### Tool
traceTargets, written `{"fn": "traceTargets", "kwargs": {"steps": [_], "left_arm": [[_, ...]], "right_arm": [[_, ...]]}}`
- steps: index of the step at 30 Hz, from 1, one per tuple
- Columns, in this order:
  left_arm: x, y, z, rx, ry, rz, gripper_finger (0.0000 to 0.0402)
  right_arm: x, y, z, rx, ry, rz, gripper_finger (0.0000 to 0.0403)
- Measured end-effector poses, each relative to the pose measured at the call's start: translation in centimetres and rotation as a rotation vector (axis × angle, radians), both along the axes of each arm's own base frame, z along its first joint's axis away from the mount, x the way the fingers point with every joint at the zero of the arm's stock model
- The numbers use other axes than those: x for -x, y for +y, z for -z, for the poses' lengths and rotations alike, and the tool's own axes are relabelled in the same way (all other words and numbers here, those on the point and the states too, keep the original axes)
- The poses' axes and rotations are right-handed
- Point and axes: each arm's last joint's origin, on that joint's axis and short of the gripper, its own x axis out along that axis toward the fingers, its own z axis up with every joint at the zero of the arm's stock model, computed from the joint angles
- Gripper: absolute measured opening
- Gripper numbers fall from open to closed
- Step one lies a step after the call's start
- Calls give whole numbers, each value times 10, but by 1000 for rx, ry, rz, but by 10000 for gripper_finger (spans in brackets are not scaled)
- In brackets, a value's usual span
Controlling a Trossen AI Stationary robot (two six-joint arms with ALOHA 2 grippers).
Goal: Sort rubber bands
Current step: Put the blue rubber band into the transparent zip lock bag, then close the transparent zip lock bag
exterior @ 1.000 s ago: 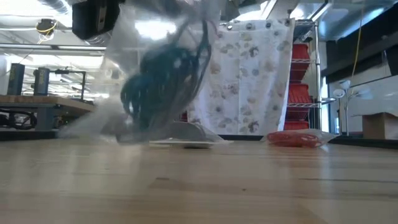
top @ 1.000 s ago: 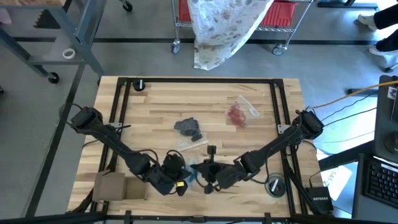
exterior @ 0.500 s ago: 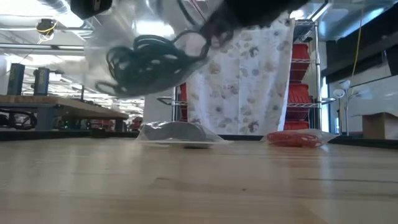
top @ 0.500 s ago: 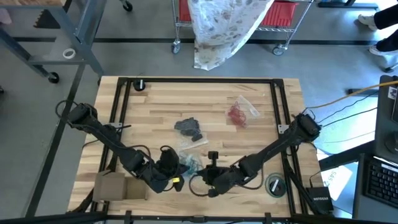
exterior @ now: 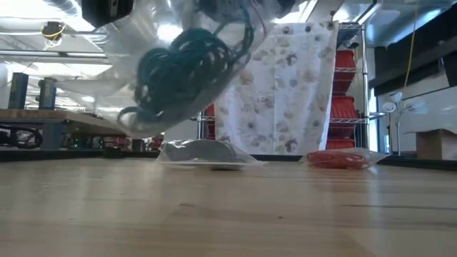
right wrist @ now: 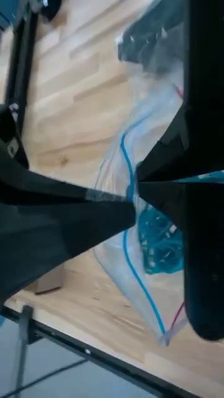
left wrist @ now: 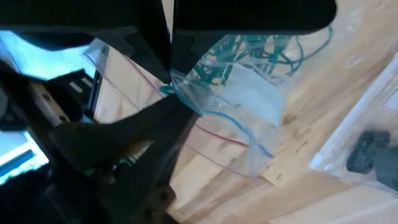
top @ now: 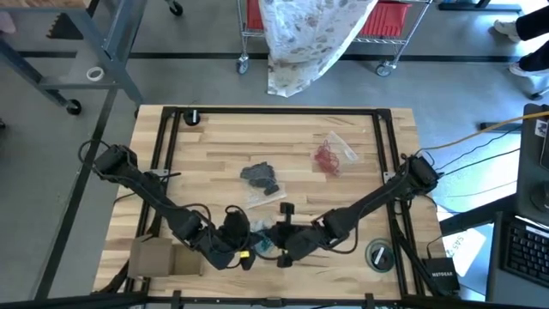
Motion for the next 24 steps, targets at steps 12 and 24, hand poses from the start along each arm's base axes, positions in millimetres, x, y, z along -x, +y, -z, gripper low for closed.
{"fn": "traceTargets", "kwargs": {"steps": [12, 24], "left_arm": [[16, -13, -12, -48, -7, 111, 1], [25, -36, -19, -60, -18, 471, 1]], "right_arm": [[29, 18, -40, 232, 262, -115, 140], [46, 35, -16, 410, 225, -248, 151]]}}
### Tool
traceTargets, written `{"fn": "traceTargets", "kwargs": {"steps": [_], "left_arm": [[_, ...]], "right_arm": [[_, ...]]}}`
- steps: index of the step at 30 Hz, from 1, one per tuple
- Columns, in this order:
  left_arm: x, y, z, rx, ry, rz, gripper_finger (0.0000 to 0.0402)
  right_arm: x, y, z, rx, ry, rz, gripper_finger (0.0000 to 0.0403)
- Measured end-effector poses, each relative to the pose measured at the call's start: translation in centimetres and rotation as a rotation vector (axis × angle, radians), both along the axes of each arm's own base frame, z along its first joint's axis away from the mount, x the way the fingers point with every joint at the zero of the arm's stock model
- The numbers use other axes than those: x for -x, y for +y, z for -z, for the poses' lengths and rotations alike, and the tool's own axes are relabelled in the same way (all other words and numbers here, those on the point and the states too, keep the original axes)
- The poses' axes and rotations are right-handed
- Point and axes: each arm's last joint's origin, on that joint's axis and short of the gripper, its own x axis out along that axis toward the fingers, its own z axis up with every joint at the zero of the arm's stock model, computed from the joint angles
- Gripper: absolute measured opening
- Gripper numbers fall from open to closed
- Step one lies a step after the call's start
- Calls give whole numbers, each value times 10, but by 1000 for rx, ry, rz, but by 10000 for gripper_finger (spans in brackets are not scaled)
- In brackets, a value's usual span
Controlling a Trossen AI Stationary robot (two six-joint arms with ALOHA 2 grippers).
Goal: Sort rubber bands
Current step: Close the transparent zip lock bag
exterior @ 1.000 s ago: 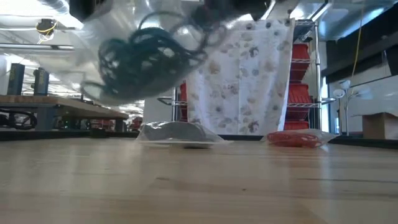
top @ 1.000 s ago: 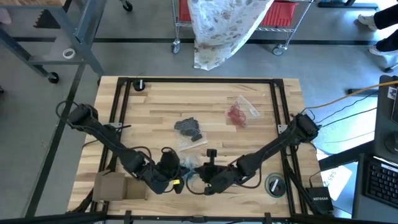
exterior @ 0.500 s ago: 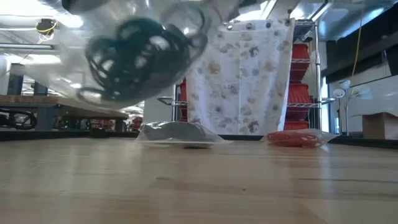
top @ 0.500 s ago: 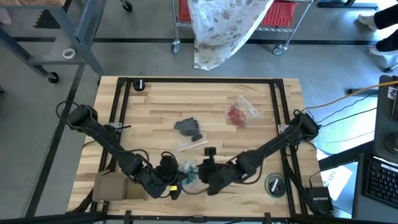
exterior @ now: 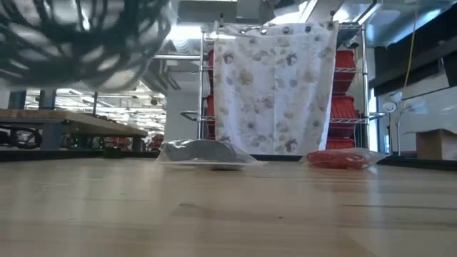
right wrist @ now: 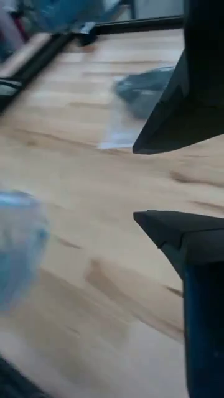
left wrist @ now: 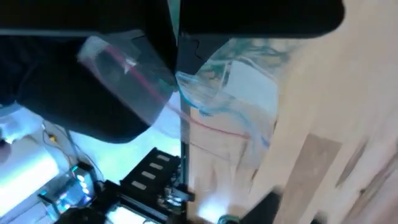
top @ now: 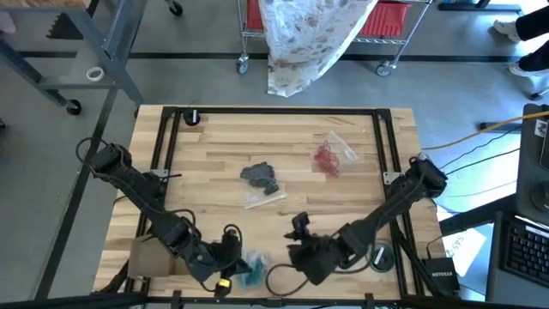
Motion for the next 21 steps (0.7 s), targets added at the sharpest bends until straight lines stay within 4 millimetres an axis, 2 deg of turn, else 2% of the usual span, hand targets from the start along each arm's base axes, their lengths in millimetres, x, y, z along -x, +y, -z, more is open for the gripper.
{"fn": "traceTargets", "kwargs": {"steps": [6, 11, 15, 18, 21], "left_arm": [[0, 1, 1, -19, 3, 4, 1], [0, 1, 1, -31, -1, 12, 1], [-1, 1, 1, -32, 1, 10, 1], [-1, 1, 1, -32, 2, 10, 1], [0, 2, 2, -26, 18, -1, 1]], "right_arm": [[-20, -5, 12, -133, -100, -192, 152], [-31, -14, 9, -170, -160, -191, 152], [-33, -13, 7, -202, -155, -298, 150], [-33, -11, 11, -192, -144, -324, 126], [-35, -11, 11, -205, -155, -323, 70]]}}
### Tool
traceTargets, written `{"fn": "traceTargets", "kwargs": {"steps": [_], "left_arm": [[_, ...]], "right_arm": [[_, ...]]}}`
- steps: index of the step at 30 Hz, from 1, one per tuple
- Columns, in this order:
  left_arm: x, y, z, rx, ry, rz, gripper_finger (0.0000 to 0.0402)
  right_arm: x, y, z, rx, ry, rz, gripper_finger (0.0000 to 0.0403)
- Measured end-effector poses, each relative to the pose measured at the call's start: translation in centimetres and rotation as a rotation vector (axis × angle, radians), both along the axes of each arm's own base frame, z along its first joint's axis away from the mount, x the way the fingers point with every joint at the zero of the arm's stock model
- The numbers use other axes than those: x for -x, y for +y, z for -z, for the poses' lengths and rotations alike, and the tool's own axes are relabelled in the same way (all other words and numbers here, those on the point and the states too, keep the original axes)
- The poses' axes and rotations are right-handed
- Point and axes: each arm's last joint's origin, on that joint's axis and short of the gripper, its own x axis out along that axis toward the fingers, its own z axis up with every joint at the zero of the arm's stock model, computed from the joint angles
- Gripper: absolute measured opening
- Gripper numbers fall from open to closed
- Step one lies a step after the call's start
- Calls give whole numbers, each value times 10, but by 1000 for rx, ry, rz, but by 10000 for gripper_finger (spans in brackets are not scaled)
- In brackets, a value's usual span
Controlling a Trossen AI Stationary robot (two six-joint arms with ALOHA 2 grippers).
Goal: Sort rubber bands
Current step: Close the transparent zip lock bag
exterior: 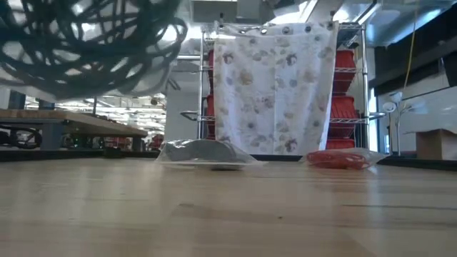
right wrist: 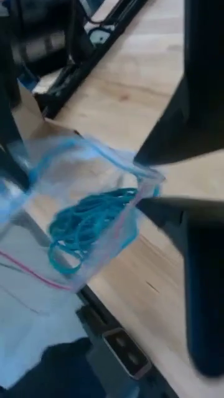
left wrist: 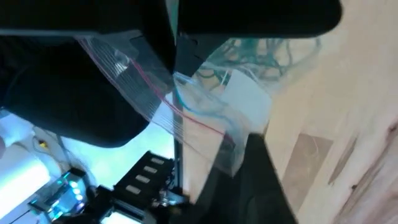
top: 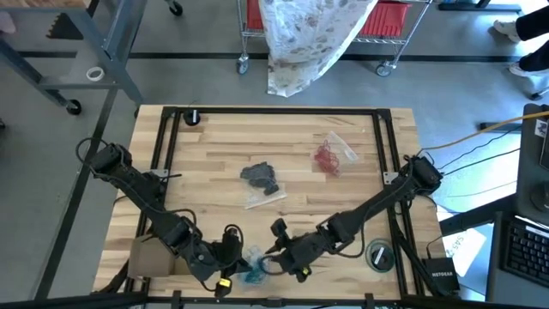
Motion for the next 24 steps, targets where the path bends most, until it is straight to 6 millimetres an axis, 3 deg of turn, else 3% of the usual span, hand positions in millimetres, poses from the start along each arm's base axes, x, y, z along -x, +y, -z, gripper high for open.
{"fn": "traceTargets", "kwargs": {"steps": [3, 10, 19, 24], "left_arm": [[2, 2, 3, 12, 40, -27, 1], [7, 5, 12, 5, 149, -55, 1], [7, 19, 17, -27, 235, -117, 2], [11, 32, 3, -35, 228, -119, 2]], "right_arm": [[0, -1, 0, -20, 9, 28, 12], [17, -7, -11, -32, 87, 174, 3], [34, -9, -2, -77, 241, 345, 1], [42, -8, 3, -122, 307, 457, 0]]}}
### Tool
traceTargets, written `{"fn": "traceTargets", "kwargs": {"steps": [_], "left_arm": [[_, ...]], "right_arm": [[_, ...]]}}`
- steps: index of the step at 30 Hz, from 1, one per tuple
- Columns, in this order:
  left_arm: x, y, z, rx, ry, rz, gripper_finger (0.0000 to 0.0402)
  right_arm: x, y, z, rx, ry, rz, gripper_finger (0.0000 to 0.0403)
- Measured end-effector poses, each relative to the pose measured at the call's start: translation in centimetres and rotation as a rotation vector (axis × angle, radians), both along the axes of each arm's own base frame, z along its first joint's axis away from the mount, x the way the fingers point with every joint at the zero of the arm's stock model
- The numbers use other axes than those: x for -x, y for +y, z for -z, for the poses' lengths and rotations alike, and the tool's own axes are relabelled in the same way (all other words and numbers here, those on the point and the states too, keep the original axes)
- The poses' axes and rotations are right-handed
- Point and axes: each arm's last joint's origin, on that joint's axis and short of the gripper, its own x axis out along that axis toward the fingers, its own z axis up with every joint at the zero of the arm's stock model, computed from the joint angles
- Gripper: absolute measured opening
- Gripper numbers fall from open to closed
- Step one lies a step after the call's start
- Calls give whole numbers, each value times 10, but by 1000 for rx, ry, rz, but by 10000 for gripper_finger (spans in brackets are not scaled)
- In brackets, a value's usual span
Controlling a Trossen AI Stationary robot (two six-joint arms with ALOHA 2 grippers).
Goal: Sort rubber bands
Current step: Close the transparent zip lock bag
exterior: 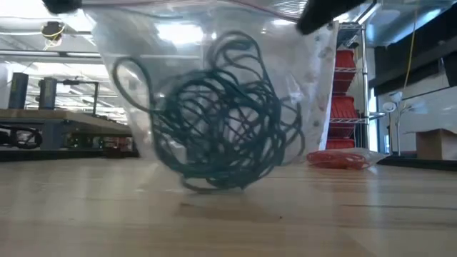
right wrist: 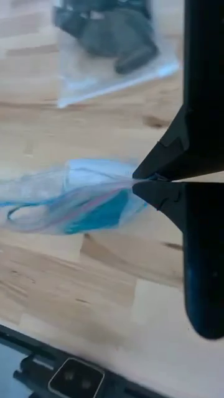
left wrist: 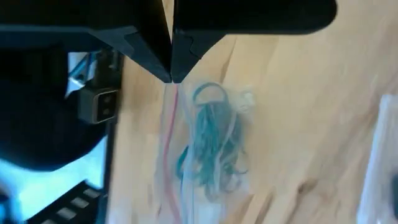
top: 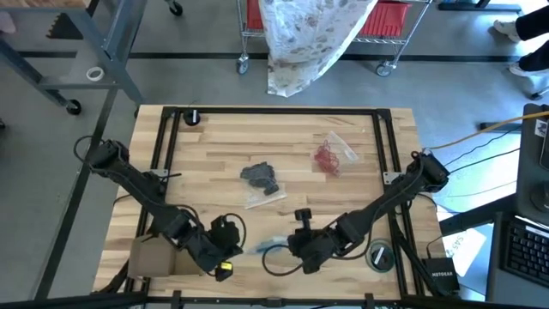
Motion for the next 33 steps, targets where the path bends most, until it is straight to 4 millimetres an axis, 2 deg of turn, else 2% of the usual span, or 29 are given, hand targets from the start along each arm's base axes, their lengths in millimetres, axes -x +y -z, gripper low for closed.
{"fn": "traceTargets", "kwargs": {"steps": [4, 7, 14, 17, 23, 33], "left_arm": [[-3, 9, -21, 15, -113, 17, 7], [-12, 13, -29, 37, -203, 14, 36], [-40, 18, -20, -12, -291, 42, 142], [-49, 21, -13, -83, -306, 69, 171], [-61, 22, 4, -242, -308, 31, 171], [-72, 34, 11, -266, -299, -5, 166]], "right_arm": [[1, 0, 0, -42, -9, 86, 0], [-1, -1, -1, -63, -37, 136, 0], [-2, 0, -2, -62, -68, 158, 0], [-3, 0, -2, -60, -81, 173, 0], [-4, -1, -2, -60, -95, 205, 0], [-5, -2, -2, -80, -115, 247, 0]]}}
